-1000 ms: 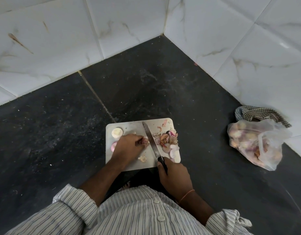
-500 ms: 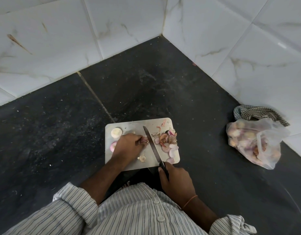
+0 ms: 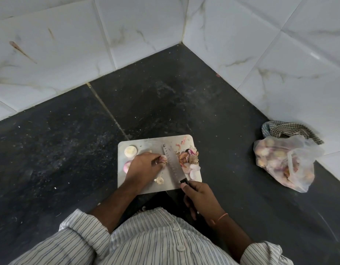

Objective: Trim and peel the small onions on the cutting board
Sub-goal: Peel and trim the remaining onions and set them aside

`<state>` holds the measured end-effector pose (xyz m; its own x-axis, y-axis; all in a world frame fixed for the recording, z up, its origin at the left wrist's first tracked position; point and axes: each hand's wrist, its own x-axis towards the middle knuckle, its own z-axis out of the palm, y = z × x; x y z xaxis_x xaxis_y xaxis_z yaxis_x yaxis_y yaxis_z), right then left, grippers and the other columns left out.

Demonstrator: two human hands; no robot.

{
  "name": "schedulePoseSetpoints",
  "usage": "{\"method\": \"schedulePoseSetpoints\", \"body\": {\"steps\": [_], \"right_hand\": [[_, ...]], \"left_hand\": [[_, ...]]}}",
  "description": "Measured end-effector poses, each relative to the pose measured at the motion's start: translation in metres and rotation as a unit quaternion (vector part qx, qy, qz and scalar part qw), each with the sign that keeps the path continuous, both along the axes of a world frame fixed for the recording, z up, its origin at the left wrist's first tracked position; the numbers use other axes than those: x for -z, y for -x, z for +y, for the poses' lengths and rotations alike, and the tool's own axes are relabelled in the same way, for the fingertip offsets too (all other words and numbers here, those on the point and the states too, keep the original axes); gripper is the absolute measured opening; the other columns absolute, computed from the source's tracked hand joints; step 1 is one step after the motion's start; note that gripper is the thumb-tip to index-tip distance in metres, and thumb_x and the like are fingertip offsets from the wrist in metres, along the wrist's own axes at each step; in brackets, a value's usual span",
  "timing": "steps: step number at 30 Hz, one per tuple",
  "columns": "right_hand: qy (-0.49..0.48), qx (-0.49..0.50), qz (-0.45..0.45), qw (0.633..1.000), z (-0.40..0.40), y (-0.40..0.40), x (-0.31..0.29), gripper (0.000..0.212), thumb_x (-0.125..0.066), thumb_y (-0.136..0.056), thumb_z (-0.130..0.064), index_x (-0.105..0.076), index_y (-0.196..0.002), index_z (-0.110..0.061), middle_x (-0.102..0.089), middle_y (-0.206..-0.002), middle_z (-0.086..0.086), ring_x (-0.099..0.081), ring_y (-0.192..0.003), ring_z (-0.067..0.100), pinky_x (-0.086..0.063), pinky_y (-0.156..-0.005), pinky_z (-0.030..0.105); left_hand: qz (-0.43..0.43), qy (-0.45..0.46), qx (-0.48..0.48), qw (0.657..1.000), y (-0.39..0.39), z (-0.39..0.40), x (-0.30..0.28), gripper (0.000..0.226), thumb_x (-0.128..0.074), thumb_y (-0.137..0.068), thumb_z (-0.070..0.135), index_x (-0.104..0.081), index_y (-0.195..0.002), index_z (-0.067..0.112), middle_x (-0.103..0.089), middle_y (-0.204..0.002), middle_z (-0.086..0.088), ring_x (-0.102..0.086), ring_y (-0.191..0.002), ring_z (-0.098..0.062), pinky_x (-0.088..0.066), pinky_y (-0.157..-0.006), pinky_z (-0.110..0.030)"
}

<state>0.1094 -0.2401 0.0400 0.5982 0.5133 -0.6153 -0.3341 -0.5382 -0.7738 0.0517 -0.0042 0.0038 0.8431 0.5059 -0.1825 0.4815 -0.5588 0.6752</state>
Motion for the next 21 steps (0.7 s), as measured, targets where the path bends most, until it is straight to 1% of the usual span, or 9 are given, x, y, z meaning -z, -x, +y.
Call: {"method": "schedulePoseSetpoints", "body": {"steps": [4, 6, 8, 9, 11, 13, 14, 18, 21], "right_hand": [[-0.043, 0.009, 0.057, 0.997, 0.001, -0.001, 0.004, 0.033, -0.055, -0.11, -0.031, -0.066, -0.109, 0.001, -0.059, -0.066, 0.017, -0.044, -0.033, 0.023, -0.029, -0.039, 0.025], [-0.066, 0.003, 0.063, 0.996, 0.0, -0.001, 0.005, 0.031, -0.055, -0.111, -0.031, -0.066, -0.103, -0.004, -0.058, -0.066, 0.017, -0.043, -0.034, 0.023, -0.029, -0.041, 0.028], [-0.075, -0.013, 0.054, 0.996, -0.002, 0.0, 0.005, 0.029, -0.055, -0.111, -0.03, -0.067, -0.089, -0.016, -0.058, -0.066, 0.016, -0.042, -0.035, 0.023, -0.03, -0.04, 0.028], [-0.074, -0.019, 0.045, 0.996, -0.003, 0.0, 0.004, 0.03, -0.055, -0.111, -0.03, -0.068, -0.085, -0.019, -0.059, -0.066, 0.015, -0.041, -0.036, 0.023, -0.031, -0.039, 0.027], [-0.066, -0.016, 0.016, 0.998, -0.005, 0.002, 0.005, 0.029, -0.056, -0.111, -0.029, -0.066, -0.091, -0.011, -0.06, -0.066, 0.013, -0.042, -0.037, 0.023, -0.034, -0.037, 0.027], [-0.047, 0.015, -0.026, 0.998, -0.007, 0.004, 0.008, 0.035, -0.055, -0.111, -0.029, -0.06, -0.096, 0.002, -0.06, -0.065, 0.012, -0.043, -0.036, 0.024, -0.036, -0.04, 0.031], [-0.03, 0.033, -0.05, 0.998, -0.008, 0.004, 0.01, 0.037, -0.054, -0.111, -0.03, -0.059, -0.095, 0.003, -0.061, -0.064, 0.01, -0.045, -0.037, 0.025, -0.038, -0.041, 0.033], [0.036, 0.054, -0.111, 0.992, -0.01, 0.001, 0.017, 0.037, -0.057, -0.108, -0.036, -0.063, -0.086, -0.007, -0.065, -0.065, 0.003, -0.055, -0.049, 0.018, -0.05, -0.05, 0.036], [0.07, -0.006, -0.155, 0.985, -0.009, 0.003, 0.024, 0.031, -0.06, -0.105, -0.044, -0.067, -0.083, -0.024, -0.07, -0.074, 0.0, -0.063, -0.063, 0.015, -0.053, -0.063, 0.037]], "left_hand": [[0.014, 0.03, -0.028, 0.999, 0.001, 0.0, -0.001, 0.035, -0.08, -0.092, 0.048, -0.08, -0.122, 0.031, -0.076, -0.11, 0.016, -0.068, -0.098, -0.001, -0.06, -0.091, -0.032], [0.023, 0.033, -0.027, 0.999, 0.001, 0.001, -0.003, 0.03, -0.077, -0.092, 0.05, -0.081, -0.117, 0.034, -0.076, -0.103, 0.019, -0.068, -0.092, 0.0, -0.06, -0.086, -0.032], [0.02, 0.044, -0.031, 0.998, 0.001, 0.002, -0.005, 0.02, -0.076, -0.095, 0.045, -0.083, -0.11, 0.033, -0.076, -0.096, 0.02, -0.069, -0.086, 0.0, -0.06, -0.079, -0.029], [0.021, 0.046, -0.035, 0.998, 0.001, 0.003, -0.006, 0.016, -0.075, -0.097, 0.04, -0.083, -0.107, 0.032, -0.076, -0.094, 0.021, -0.069, -0.083, 0.001, -0.058, -0.074, -0.025], [0.025, 0.047, -0.044, 0.998, 0.0, 0.003, -0.008, 0.014, -0.073, -0.097, 0.039, -0.083, -0.105, 0.033, -0.075, -0.092, 0.023, -0.069, -0.081, 0.001, -0.052, -0.068, -0.018], [0.021, 0.048, -0.048, 0.998, 0.0, 0.004, -0.008, 0.019, -0.073, -0.095, 0.051, -0.081, -0.101, 0.035, -0.074, -0.087, 0.023, -0.069, -0.08, 0.0, -0.055, -0.068, -0.023], [0.019, 0.043, -0.047, 0.998, 0.0, 0.004, -0.008, 0.024, -0.072, -0.094, 0.057, -0.08, -0.099, 0.034, -0.073, -0.084, 0.022, -0.068, -0.079, 0.0, -0.056, -0.069, -0.026], [0.017, 0.047, -0.046, 0.998, 0.004, 0.008, -0.009, 0.029, -0.072, -0.093, 0.06, -0.08, -0.104, 0.035, -0.073, -0.088, 0.025, -0.069, -0.083, 0.0, -0.062, -0.077, -0.028], [0.005, 0.067, -0.04, 0.997, 0.011, 0.012, -0.014, 0.027, -0.076, -0.092, 0.058, -0.079, -0.108, 0.036, -0.074, -0.095, 0.025, -0.069, -0.089, 0.003, -0.061, -0.082, -0.023]]}}
